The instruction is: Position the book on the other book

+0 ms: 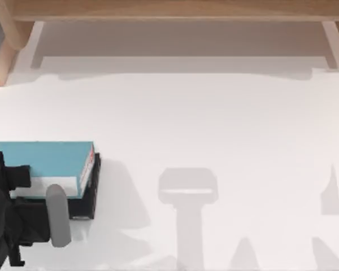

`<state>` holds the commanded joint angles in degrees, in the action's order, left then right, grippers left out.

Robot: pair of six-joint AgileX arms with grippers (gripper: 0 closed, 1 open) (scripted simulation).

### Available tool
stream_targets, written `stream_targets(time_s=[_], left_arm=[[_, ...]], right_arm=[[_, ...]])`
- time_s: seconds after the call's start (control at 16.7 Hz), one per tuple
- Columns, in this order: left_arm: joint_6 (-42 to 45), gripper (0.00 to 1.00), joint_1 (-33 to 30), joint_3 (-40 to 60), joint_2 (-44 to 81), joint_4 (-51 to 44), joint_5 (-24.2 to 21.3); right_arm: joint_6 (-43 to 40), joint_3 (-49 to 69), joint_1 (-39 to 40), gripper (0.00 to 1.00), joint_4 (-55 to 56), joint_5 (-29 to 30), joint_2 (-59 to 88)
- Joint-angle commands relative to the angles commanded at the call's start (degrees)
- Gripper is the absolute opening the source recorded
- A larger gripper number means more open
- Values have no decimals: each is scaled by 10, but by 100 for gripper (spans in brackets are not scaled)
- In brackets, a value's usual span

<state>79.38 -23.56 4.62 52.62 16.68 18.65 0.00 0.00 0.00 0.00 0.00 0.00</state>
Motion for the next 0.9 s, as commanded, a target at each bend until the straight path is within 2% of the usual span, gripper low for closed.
stream_targets(time_s=[0.42,0.9], left_arm=[[3,0,4,1,25,23,-4],[3,60,4,1,25,23,-4]], right_arm=[[0,0,0,100,0,0,0],[0,0,0,100,0,0,0]])
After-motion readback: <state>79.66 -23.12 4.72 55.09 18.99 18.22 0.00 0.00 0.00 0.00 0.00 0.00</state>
